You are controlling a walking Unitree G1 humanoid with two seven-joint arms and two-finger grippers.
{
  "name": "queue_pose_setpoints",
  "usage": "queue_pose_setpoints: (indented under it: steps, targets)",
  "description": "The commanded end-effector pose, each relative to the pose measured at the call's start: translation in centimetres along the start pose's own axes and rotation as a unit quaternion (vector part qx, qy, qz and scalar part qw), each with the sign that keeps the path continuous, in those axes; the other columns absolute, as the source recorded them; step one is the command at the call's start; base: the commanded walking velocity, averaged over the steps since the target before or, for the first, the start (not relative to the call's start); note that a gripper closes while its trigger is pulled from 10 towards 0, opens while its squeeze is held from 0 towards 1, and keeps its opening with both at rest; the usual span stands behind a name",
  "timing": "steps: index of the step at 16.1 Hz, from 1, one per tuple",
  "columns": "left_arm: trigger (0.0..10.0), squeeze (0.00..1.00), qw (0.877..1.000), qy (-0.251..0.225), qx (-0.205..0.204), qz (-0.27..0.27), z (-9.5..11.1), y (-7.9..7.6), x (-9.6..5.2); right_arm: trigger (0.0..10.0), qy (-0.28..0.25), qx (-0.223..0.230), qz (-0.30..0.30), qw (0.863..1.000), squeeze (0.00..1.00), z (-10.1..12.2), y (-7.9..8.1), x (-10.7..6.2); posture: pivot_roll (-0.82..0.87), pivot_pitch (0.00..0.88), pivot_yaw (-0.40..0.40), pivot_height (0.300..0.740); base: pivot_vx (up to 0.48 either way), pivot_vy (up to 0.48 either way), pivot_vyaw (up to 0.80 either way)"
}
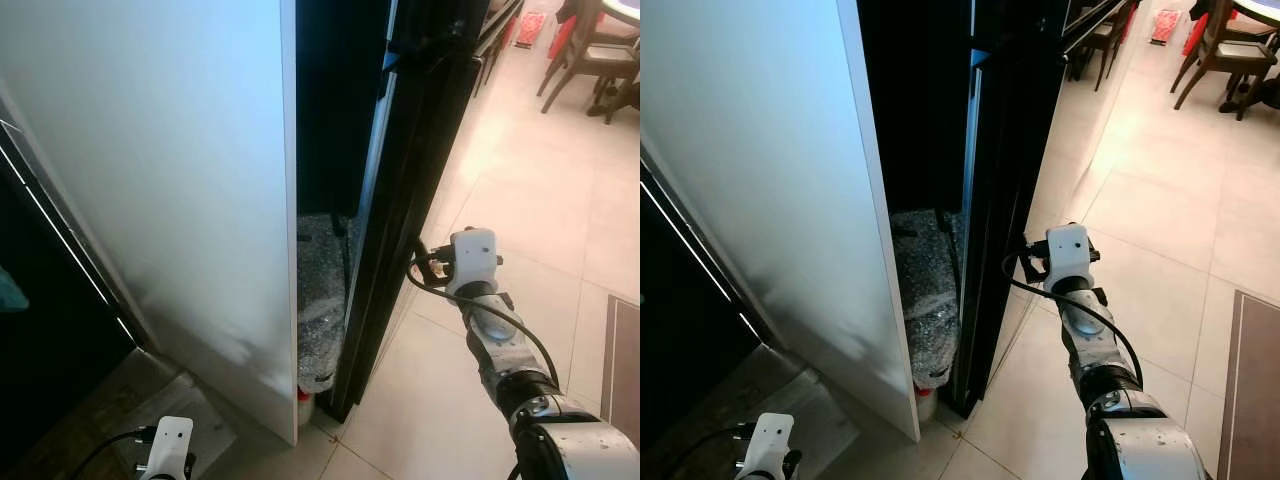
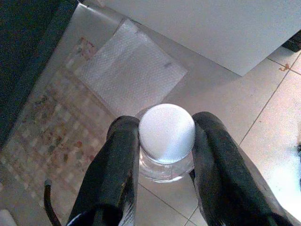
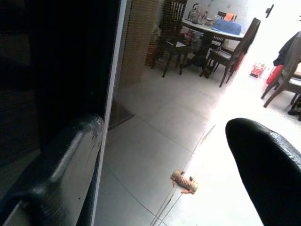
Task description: Restocking fridge
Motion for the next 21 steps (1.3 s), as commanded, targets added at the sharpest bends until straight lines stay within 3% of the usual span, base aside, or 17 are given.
queue_pose_setpoints:
  steps: [1, 6, 11, 13, 18, 21]
  targets:
    - [10.0, 0.00, 1.000, 0.004, 0.006, -0.002, -0.2, 0.0, 0.0, 10.0, 0.001, -0.005, -0.035, 0.999, 0.00, 0.2, -1.7, 0.0, -0.07, 0.000, -0.017, 0.740, 0.000, 0.000, 0.00]
    - [10.0, 0.00, 1.000, 0.004, 0.007, -0.005, -0.1, -0.1, 0.0, 10.0, 0.022, -0.014, -0.074, 0.997, 0.00, -1.4, -3.0, -1.1, -0.08, 0.000, -0.013, 0.740, 0.000, 0.000, 0.00]
    - [10.0, 0.00, 1.000, 0.004, 0.009, -0.007, -0.1, -0.3, 0.0, 10.0, 0.043, -0.017, -0.161, 0.986, 0.00, -2.9, -5.8, -2.6, -0.08, 0.000, -0.013, 0.740, 0.000, 0.000, 0.00]
    - [10.0, 0.00, 1.000, 0.004, 0.010, -0.008, -0.2, -0.3, 0.0, 10.0, 0.049, -0.015, -0.170, 0.984, 0.00, -3.4, -6.1, -3.0, -0.08, 0.000, -0.010, 0.740, 0.000, 0.000, 0.00]
    - [10.0, 0.00, 1.000, 0.004, 0.013, -0.008, -0.2, -0.4, -0.1, 10.0, 0.073, 0.013, -0.160, 0.984, 0.00, -5.8, -3.8, -4.5, -0.08, 0.000, -0.015, 0.740, 0.000, 0.000, 0.00]
    - [10.0, 0.00, 1.000, 0.004, 0.013, -0.008, -0.3, -0.4, -0.1, 10.0, 0.161, 0.040, -0.128, 0.978, 0.00, -10.4, -0.7, -7.8, -0.08, 0.000, -0.018, 0.740, 0.000, 0.000, 0.00]
Point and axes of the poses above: a point about 5 cm out from each wrist's last joint towards the gripper, its own x axis pointing out of the wrist towards the gripper, its own z axis along the axis of the wrist's last joint, y = z × x, the point moved 2 cm from there along x, pointing out of the wrist towards the gripper, and after that the axes turned 1 degree about -x, right-handed, at the moved point
